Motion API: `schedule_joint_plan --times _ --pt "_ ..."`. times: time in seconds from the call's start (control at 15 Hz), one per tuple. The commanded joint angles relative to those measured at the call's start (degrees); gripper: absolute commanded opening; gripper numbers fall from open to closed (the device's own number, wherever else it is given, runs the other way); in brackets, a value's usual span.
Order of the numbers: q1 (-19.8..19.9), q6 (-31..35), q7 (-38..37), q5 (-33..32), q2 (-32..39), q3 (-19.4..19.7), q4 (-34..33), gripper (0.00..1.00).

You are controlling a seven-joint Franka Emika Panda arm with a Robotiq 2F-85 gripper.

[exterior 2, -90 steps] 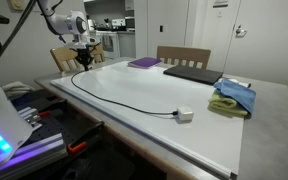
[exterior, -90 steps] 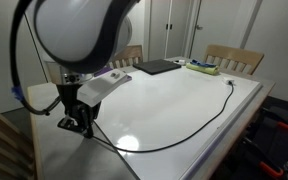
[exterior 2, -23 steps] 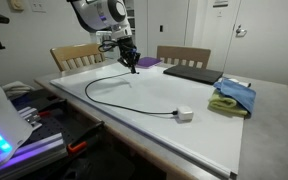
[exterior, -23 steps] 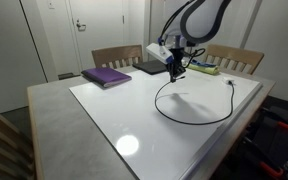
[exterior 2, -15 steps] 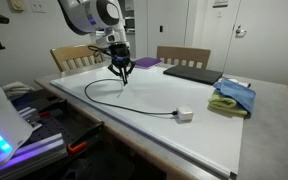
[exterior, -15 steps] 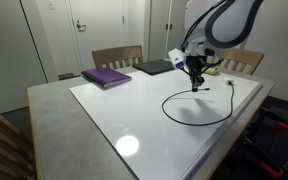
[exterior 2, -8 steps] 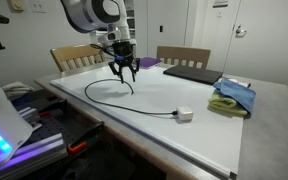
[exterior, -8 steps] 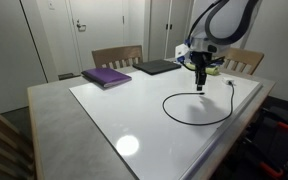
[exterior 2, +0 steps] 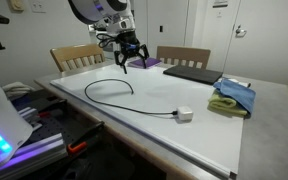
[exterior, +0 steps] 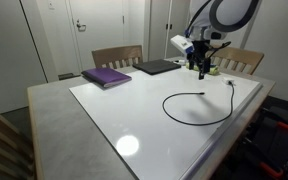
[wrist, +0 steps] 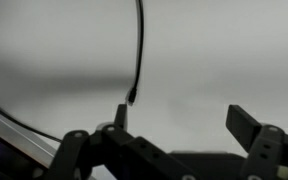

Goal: Form a loose circle with the cable

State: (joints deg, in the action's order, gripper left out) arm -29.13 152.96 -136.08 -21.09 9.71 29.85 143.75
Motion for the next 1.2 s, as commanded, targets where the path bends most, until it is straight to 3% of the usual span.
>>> schedule_joint_plan --times 0.0,0.07,0.13,0.53,1.0,1.13 --pt "13.08 -1.85 13.91 0.65 -1.61 -11.39 -1.94 1.0" --pt "15.54 -1.92 18.09 1.57 -1.34 -13.68 -2.64 1.0" --pt "15.83 -0.73 10.67 -1.09 -1.27 -13.96 -1.62 1.0" --pt "19.51 0.6 18.2 -0.82 -0.46 -17.63 -2.25 1.0" --pt "28.53 8.86 46.24 2.4 1.07 -20.29 -1.81 1.0" --pt "30.71 7.59 55.09 2.53 1.91 -20.51 -2.66 1.0"
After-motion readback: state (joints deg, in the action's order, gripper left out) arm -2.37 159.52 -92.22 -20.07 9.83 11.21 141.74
